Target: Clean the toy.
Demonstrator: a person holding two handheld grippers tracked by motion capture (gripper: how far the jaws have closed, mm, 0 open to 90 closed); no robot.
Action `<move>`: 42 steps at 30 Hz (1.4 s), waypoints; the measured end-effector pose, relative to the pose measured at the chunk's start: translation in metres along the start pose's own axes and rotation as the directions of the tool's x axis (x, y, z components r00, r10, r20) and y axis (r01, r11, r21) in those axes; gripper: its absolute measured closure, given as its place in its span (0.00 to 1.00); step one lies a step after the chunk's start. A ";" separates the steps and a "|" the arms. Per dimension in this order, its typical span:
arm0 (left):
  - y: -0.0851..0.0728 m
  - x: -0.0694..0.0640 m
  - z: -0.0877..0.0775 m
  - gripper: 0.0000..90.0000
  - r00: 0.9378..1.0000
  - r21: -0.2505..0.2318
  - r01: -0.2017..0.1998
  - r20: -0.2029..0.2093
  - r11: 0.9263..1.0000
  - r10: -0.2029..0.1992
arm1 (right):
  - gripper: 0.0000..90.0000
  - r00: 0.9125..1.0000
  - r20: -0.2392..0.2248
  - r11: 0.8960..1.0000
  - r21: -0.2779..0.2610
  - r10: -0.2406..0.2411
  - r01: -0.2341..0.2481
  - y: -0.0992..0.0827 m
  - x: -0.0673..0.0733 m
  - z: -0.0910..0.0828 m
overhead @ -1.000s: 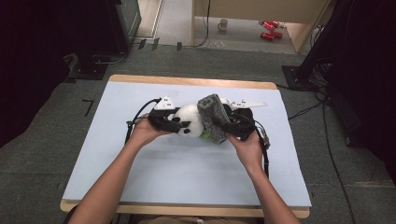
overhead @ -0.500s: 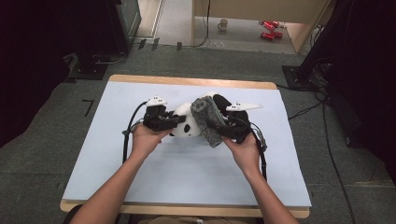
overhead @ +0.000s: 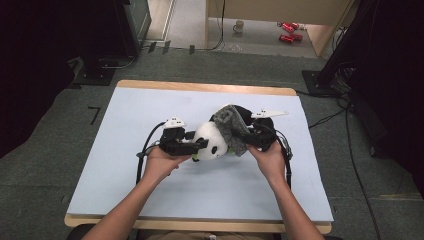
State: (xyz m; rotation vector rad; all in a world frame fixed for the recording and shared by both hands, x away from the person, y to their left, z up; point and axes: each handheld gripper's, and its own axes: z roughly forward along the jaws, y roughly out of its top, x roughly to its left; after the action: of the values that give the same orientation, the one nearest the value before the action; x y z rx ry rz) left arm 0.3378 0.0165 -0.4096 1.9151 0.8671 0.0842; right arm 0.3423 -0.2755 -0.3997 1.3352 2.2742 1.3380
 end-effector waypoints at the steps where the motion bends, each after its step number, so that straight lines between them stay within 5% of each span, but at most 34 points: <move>1: 0.001 0.002 -0.002 0.44 1.000 -0.003 -0.009 0.007 1.000 0.009 | 0.86 1.000 -0.001 1.000 0.003 0.000 0.000 0.000 -0.001 0.000; 3: 0.004 0.006 -0.011 0.45 0.999 -0.035 -0.035 0.021 0.999 0.036 | 0.86 1.000 0.004 1.000 0.003 0.003 -0.003 0.000 -0.003 -0.001; 9: 0.011 0.025 -0.030 0.45 0.999 -0.076 -0.014 0.033 0.997 0.017 | 0.86 0.999 0.029 1.000 0.013 0.020 -0.020 -0.002 -0.009 -0.003; 14: 0.010 0.036 -0.017 0.44 0.998 -0.012 0.005 0.070 1.000 -0.004 | 0.85 1.000 0.010 0.999 0.018 0.026 -0.026 -0.003 -0.006 0.001; 16: 0.008 0.038 -0.008 0.45 0.993 0.020 0.016 0.116 1.000 -0.019 | 0.85 1.000 0.014 0.999 0.027 0.019 -0.019 -0.003 -0.002 0.002; 19: 0.006 0.038 0.001 0.56 0.987 0.035 0.016 0.159 0.999 -0.022 | 0.86 0.999 0.026 0.999 0.031 0.020 -0.021 -0.003 0.002 0.003; 22: 0.006 0.040 0.001 0.67 0.988 0.043 0.020 0.149 0.999 -0.027 | 0.86 0.999 0.024 1.000 0.019 0.024 -0.024 0.001 0.007 -0.001; 26: 0.006 0.037 0.003 0.80 0.992 0.064 -0.005 0.127 0.998 -0.003 | 0.86 1.000 -0.026 1.000 -0.021 0.003 -0.004 0.008 0.025 -0.006; 30: 0.006 0.037 0.002 0.82 0.992 0.062 0.000 0.126 0.998 -0.008 | 0.86 0.997 -0.070 0.998 -0.036 -0.044 0.041 0.011 0.051 -0.003; 36: 0.006 0.040 0.002 0.84 0.991 0.061 0.020 0.129 0.998 -0.027 | 0.86 0.988 -0.119 0.995 0.008 -0.102 0.104 0.005 0.079 0.013; 42: 0.004 0.042 0.002 0.84 0.990 0.058 0.024 0.137 0.998 -0.032 | 0.87 0.984 -0.107 0.987 0.050 -0.144 0.150 -0.006 0.088 0.029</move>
State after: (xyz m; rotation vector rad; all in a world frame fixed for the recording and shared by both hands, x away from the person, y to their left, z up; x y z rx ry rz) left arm 0.3720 0.0394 -0.4194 1.9359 0.8106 -0.0895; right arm 0.3034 -0.1907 -0.3982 1.1131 2.4434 1.3304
